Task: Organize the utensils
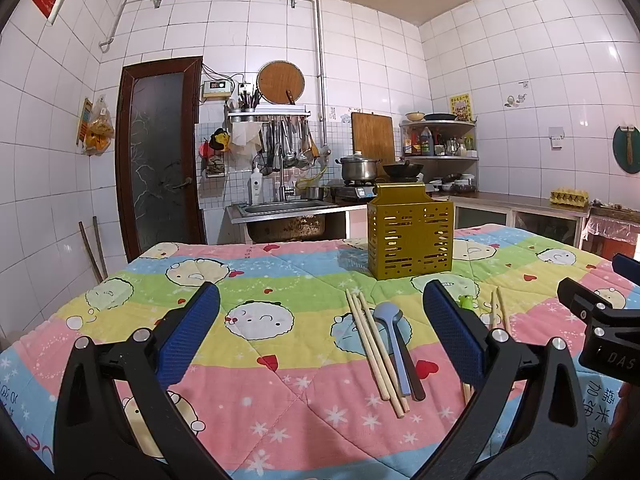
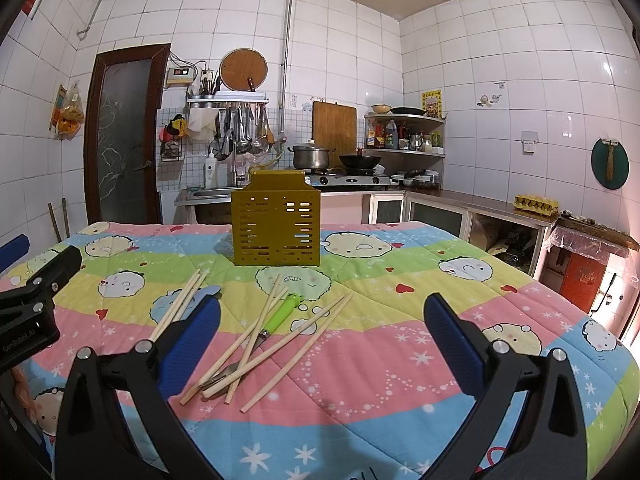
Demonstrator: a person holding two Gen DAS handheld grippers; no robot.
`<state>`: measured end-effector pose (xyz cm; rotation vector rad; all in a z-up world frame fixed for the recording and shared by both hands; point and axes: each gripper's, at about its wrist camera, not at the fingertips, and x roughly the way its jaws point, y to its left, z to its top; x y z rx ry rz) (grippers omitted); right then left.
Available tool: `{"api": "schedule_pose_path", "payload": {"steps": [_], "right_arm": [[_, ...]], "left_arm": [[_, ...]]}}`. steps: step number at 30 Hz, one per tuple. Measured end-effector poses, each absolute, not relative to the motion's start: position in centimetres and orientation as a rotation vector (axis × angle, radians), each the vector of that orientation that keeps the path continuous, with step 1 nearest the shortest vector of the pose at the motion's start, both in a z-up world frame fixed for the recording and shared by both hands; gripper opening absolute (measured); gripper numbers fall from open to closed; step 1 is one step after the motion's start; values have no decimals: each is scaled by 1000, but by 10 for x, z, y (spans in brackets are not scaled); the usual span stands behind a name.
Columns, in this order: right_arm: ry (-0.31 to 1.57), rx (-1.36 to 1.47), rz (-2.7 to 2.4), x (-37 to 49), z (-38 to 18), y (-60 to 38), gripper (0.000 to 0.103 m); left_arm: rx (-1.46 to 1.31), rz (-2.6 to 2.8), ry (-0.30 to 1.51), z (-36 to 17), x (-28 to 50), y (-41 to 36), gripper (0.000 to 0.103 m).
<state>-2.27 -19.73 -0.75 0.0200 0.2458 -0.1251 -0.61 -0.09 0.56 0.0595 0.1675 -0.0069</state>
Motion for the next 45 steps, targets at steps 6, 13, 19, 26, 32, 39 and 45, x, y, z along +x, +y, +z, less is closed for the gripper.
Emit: {"api": "schedule_pose_path", "payload": {"steps": [6, 13, 19, 26, 32, 39, 45], "right_arm": [[245, 20, -125, -23, -8, -197, 99], [243, 21, -126, -23, -7, -198, 99], [238, 24, -127, -23, -5, -198, 99], [236, 25, -128, -23, -5, -198, 99], [236, 24, -128, -23, -6, -198, 99], [231, 24, -132, -23, -6, -197, 99], [218, 31, -126, -27, -6, -198, 99]], "left_arm": [[59, -7, 167, 6, -6, -1, 98], [57, -19, 163, 8, -8, -1, 98], [54, -19, 161, 8, -8, -1, 98], [55, -19, 160, 8, -8, -1, 98], [55, -19, 160, 7, -8, -1, 98], [55, -15, 160, 7, -8, 0, 98], [55, -12, 152, 6, -9, 2, 98]]}}
